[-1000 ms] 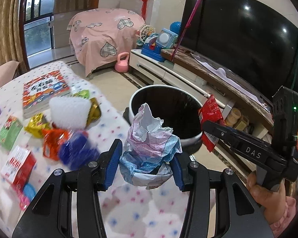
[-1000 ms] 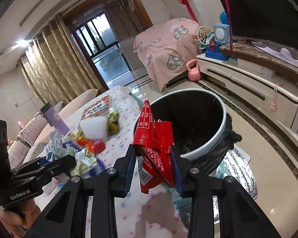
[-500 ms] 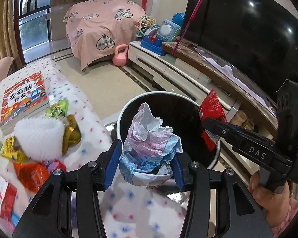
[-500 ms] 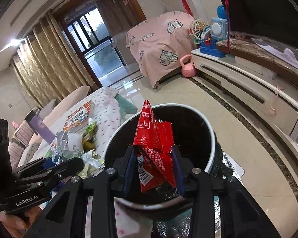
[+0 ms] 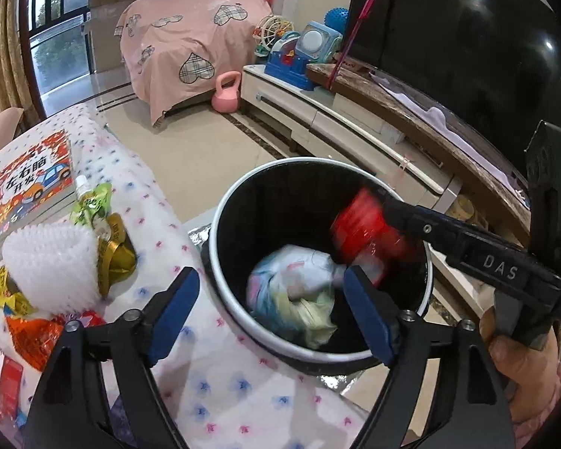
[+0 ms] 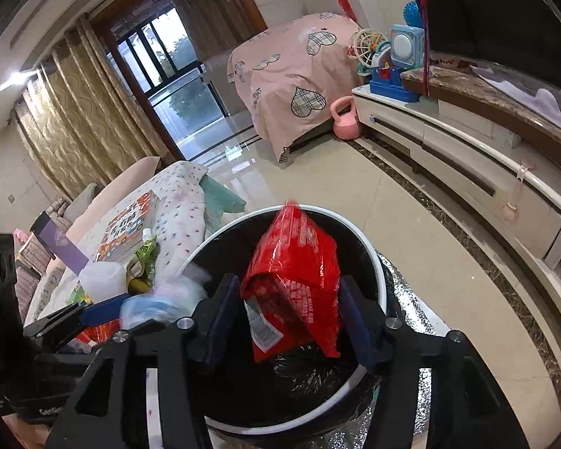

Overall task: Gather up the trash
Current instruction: 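Carry tissue and red bag to the bin and open both tools to drop them, then grasp the white sponge with the left tool while the right tool grasps the blue bag, then carry sponge and blue bag over the bin and open both tools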

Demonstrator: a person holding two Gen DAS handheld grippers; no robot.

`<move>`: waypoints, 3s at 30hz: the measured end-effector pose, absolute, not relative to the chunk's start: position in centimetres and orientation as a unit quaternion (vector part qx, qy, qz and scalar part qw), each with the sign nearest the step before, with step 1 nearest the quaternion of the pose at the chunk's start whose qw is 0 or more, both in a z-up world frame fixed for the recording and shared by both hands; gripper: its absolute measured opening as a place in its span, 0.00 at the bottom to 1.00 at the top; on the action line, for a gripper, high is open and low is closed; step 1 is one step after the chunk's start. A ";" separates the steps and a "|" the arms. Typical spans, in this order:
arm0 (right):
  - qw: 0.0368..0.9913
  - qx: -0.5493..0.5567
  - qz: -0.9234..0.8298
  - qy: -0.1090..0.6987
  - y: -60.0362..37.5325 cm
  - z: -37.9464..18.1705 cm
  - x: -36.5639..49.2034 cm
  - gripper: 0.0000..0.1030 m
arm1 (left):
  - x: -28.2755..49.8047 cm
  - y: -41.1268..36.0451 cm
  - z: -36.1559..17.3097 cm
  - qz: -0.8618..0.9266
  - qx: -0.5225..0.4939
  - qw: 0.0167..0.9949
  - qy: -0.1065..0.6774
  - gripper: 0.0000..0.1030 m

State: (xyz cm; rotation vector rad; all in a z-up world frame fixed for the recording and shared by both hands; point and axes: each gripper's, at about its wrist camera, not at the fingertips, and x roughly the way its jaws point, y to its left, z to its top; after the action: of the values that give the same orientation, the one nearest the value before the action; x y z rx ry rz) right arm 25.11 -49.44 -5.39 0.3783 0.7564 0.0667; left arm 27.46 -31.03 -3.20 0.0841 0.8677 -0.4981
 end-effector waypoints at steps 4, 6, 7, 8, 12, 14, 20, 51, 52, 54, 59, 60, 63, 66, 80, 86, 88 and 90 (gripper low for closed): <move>0.913 0.194 0.030 0.358 -49.7 -5.1 24.4 0.65 | 26.4 -30.2 -2.9 -0.242 0.033 0.877 0.413 0.80; 0.914 0.199 0.029 0.353 -49.7 -4.9 24.0 0.70 | 25.5 -29.8 -2.7 -0.247 0.028 0.877 0.411 0.80; 0.914 0.204 0.028 0.350 -49.6 -4.7 23.5 0.75 | 25.0 -29.6 -2.6 -0.249 0.027 0.877 0.410 0.80; 0.914 0.206 0.028 0.348 -49.7 -4.6 23.4 0.78 | 24.4 -29.3 -2.5 -0.251 0.026 0.877 0.409 0.80; 0.915 0.217 0.028 0.339 -49.2 -4.2 21.8 0.84 | 22.1 -28.1 -2.1 -0.264 0.016 0.876 0.403 0.80; 0.916 0.221 0.029 0.334 -48.7 -4.0 20.9 0.90 | 20.8 -27.2 -1.8 -0.267 0.013 0.877 0.398 0.80; 0.918 0.226 0.032 0.326 -46.8 -4.4 18.1 0.92 | 17.3 -24.5 -1.8 -0.270 0.011 0.880 0.390 0.80; 0.907 0.159 0.139 0.363 -30.9 -6.9 13.9 0.93 | 11.7 -6.7 -5.5 -0.138 -0.034 0.904 0.403 0.80; 0.907 0.156 0.142 0.365 -30.5 -7.0 14.1 0.93 | 11.7 -6.2 -5.6 -0.135 -0.034 0.904 0.404 0.80; 0.907 0.151 0.146 0.366 -30.0 -7.0 14.2 0.93 | 11.6 -4.9 -5.6 -0.126 -0.031 0.905 0.404 0.80; 0.907 0.139 0.154 0.367 -28.8 -7.1 15.2 0.93 | 12.3 -2.3 -5.3 -0.110 -0.007 0.910 0.400 0.80; 0.907 0.138 0.155 0.367 -28.6 -7.1 15.3 0.93 | 12.5 -1.8 -5.3 -0.108 -0.006 0.910 0.400 0.80; 0.907 0.133 0.158 0.366 -28.1 -7.0 15.9 0.93 | 13.3 0.0 -5.4 -0.101 -0.004 0.908 0.406 0.84; 0.907 0.128 0.161 0.367 -27.6 -7.1 16.6 0.93 | 14.4 1.0 -6.1 -0.090 0.012 0.902 0.423 0.85; 0.907 0.106 0.162 0.375 -26.5 -8.0 20.9 0.86 | 15.8 1.8 -8.5 -0.061 0.024 0.890 0.450 0.60; 0.905 0.109 0.159 0.379 -26.9 -8.4 20.7 0.39 | 14.2 0.9 -5.8 -0.069 0.008 0.908 0.413 0.59; 0.906 0.114 0.161 0.374 -27.2 -8.2 20.0 0.39 | 14.0 0.5 -4.8 -0.083 -0.012 0.910 0.406 0.59; 0.907 0.120 0.161 0.369 -27.8 -7.8 19.0 0.38 | 13.9 -0.3 -4.2 -0.098 -0.023 0.911 0.400 0.59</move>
State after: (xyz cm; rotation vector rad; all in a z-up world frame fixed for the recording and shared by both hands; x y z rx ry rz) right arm 19.04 -27.83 -7.82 0.2485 0.7620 0.3318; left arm 13.93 -0.34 -4.17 -0.0467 0.8247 -0.2029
